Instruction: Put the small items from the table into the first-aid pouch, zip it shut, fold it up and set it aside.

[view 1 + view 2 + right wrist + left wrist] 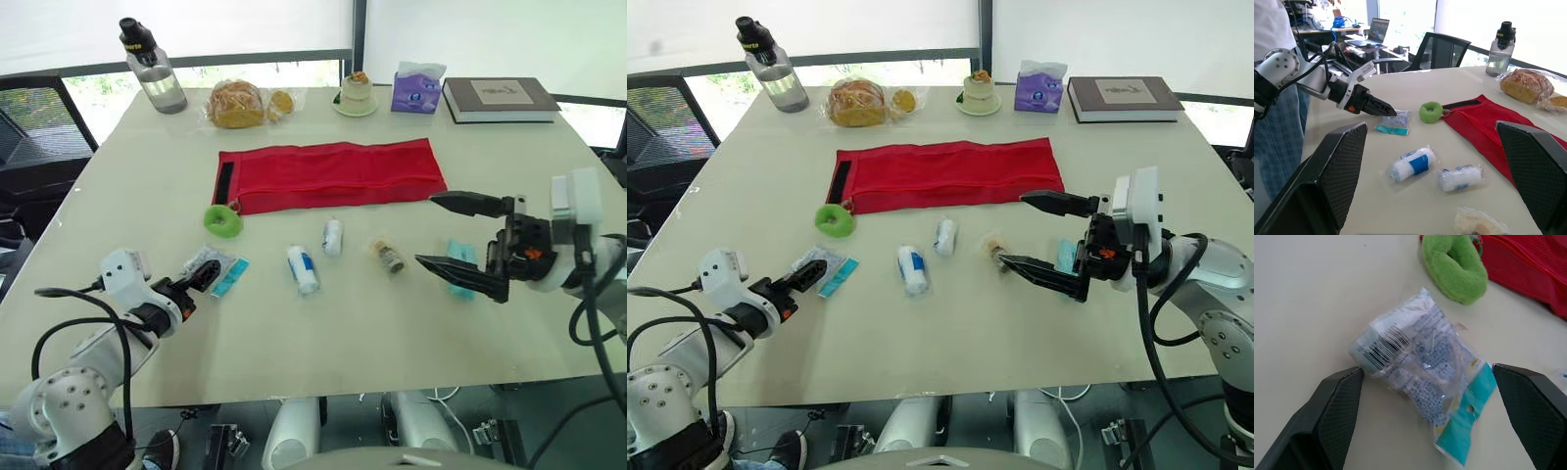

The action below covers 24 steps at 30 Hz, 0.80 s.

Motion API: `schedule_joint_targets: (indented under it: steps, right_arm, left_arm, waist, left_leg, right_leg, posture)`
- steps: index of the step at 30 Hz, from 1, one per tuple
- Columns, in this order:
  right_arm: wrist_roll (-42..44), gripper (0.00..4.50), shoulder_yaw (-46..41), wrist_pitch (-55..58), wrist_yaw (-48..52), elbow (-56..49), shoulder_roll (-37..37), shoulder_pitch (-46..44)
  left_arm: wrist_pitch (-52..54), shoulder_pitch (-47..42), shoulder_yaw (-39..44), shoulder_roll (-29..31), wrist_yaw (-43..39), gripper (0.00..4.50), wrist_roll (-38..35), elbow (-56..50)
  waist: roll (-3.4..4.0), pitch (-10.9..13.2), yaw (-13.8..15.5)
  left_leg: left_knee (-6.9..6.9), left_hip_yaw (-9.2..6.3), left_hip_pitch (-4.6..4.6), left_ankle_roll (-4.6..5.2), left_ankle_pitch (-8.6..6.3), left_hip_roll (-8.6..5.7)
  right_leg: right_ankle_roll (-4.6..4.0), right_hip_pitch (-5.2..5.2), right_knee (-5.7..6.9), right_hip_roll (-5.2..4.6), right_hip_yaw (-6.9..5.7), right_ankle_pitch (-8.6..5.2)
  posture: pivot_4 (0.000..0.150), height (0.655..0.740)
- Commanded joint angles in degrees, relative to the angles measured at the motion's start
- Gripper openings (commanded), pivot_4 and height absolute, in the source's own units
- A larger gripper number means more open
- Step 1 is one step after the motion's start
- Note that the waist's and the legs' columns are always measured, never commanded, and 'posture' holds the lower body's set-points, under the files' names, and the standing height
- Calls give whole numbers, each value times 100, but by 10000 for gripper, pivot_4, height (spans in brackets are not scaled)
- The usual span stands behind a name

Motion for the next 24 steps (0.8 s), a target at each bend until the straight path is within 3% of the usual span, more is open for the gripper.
schedule_joint_targets:
  steps: [1, 2, 11, 24]
  right_arm:
    - [24, 44720, -16, -11, -105, -137, 13, -110]
    - [31, 44720, -13, -2, -123, -151, 15, -112]
    - [42, 45000, 11, 54, -213, -183, -46, -134]
    - [78, 45000, 228, 182, -377, -54, 89, -365]
  left_arm:
    - [-176, -34, -190, 48, 120, 45000, 365, 341]
    - [-216, -38, -269, 57, 80, 45000, 420, 362]
    - [-585, -79, -487, 84, -225, 1378, 710, 695]
    - [-1243, -269, -928, 1015, -2040, 558, 795, 873]
  waist:
    - [1, -1, -1]
    - [2, -1, -2]
    - [5, -3, 24]
    - [-14, 8, 15]
  left_leg:
    - [-5, 2, 5, 0, 0, 0]
    - [-5, 2, 5, 0, 0, 0]
    - [-6, 1, 3, 0, 0, -3]
    - [-9, -4, -6, 0, 0, 2]
  right_leg:
    - [0, 1, 0, 0, 3, 0]
    - [0, 1, 0, 0, 3, 0]
    - [-1, 3, -5, -5, 2, -2]
    - [-3, -1, -19, -6, -6, -3]
  posture:
    - [1500, 7400]
    - [1500, 7400]
    - [1500, 7400]
    - [1500, 7400]
